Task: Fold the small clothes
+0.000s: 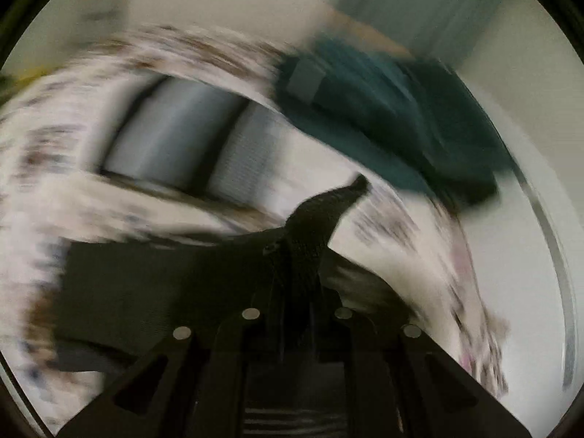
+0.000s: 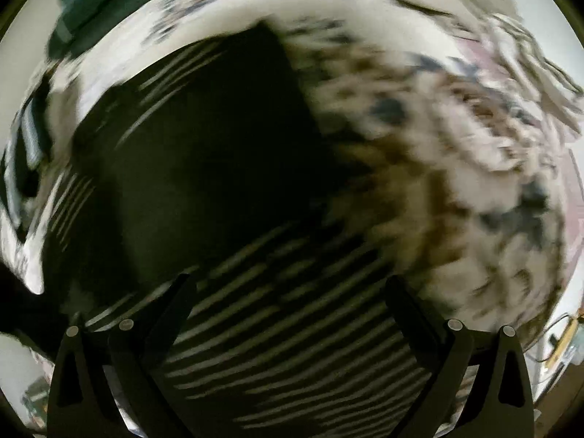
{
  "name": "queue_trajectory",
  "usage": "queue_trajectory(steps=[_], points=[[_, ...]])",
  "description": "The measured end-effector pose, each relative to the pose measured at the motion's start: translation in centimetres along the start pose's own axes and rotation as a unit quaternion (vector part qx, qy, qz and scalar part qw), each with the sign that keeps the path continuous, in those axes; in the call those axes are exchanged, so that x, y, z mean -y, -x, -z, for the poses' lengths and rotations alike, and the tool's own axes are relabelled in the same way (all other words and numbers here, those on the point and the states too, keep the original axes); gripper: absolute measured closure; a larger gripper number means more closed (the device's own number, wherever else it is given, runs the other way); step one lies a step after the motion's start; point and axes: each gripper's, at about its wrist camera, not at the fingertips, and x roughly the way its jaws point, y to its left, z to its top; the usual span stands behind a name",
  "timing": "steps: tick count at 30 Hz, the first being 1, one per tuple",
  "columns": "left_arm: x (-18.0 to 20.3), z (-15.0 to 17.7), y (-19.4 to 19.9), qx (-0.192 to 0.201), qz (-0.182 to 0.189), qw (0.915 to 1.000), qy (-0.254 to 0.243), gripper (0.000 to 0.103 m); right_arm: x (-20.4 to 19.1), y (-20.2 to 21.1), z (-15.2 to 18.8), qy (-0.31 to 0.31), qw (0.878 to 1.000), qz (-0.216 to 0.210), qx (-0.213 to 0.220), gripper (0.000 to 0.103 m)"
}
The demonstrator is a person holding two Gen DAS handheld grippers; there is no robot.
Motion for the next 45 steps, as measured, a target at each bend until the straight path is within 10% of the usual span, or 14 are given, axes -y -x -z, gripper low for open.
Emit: queue_trajectory(steps=[5, 10, 11, 13, 14, 17, 20, 27, 31, 34, 39, 41, 42, 45], points=[[13.3, 6.3, -10.4, -0.086, 0.024, 0.9911, -0.099, 0.094, 8.6, -0.1, -3.0, -0.034, 0.999, 0.012, -0.008, 0.000], [16.8, 10.2, -15.0, -0.132, -0.027, 0.9792, -0.152, 0.091, 14.4, -0.2, -5.7, -0.051, 0.996, -0.035, -0.061, 0.002], [16.6, 10.2, -14.4, -0.117, -0.029, 0.9803, -0.156, 0.080, 15.1, 0.3, -5.6, -0.055, 0.995, -0.056, -0.067, 0.008], [15.5, 9.9, -12.7, -0.101, -0.023, 0.9820, -0.158, 0.029, 16.2, 0.6, -6.4, -0.056, 0.993, -0.076, -0.073, 0.071], [14.4, 9.5, -12.0, -0.093, -0.029, 0.9834, -0.153, 0.011, 16.5, 0.6, -6.9, -0.050, 0.991, -0.087, -0.084, 0.075], [10.2, 9.3, -8.5, -0.074, -0.065, 0.9860, -0.135, 0.011, 15.5, 1.1, -8.1, -0.030, 0.986, -0.136, -0.096, 0.073], [3.7, 8.9, -4.8, -0.063, -0.130, 0.9834, -0.110, 0.011, 13.0, 1.1, -10.4, 0.001, 0.981, -0.172, -0.090, 0.039], [-12.9, 7.5, -1.4, -0.071, -0.291, 0.9538, -0.017, 0.011, 3.2, -1.8, -16.4, 0.071, 0.976, -0.188, -0.081, 0.038], [-18.3, 8.1, -0.4, -0.060, -0.324, 0.9430, 0.050, 0.011, -2.0, -5.7, -18.5, 0.089, 0.976, -0.175, -0.093, 0.041], [-20.3, 9.0, -0.3, -0.059, -0.332, 0.9374, 0.089, 0.011, -4.6, -6.5, -18.3, 0.128, 0.984, -0.101, -0.075, 0.092], [-20.8, 10.6, -0.1, -0.062, -0.333, 0.9354, 0.102, 0.011, -6.6, -2.7, -16.7, 0.161, 0.985, -0.055, 0.004, 0.088], [-20.8, 10.9, -0.2, -0.067, -0.329, 0.9368, 0.100, 0.011, -9.5, -1.6, -16.3, 0.205, 0.976, -0.068, 0.036, 0.061], [-20.7, 10.9, -0.2, -0.069, -0.329, 0.9367, 0.097, 0.011, -10.9, -1.9, -16.0, 0.232, 0.969, -0.071, 0.038, 0.047], [-20.5, 10.8, 0.0, -0.072, -0.326, 0.9380, 0.092, 0.011, -14.1, -5.1, -14.5, 0.296, 0.954, -0.036, -0.014, 0.048]])
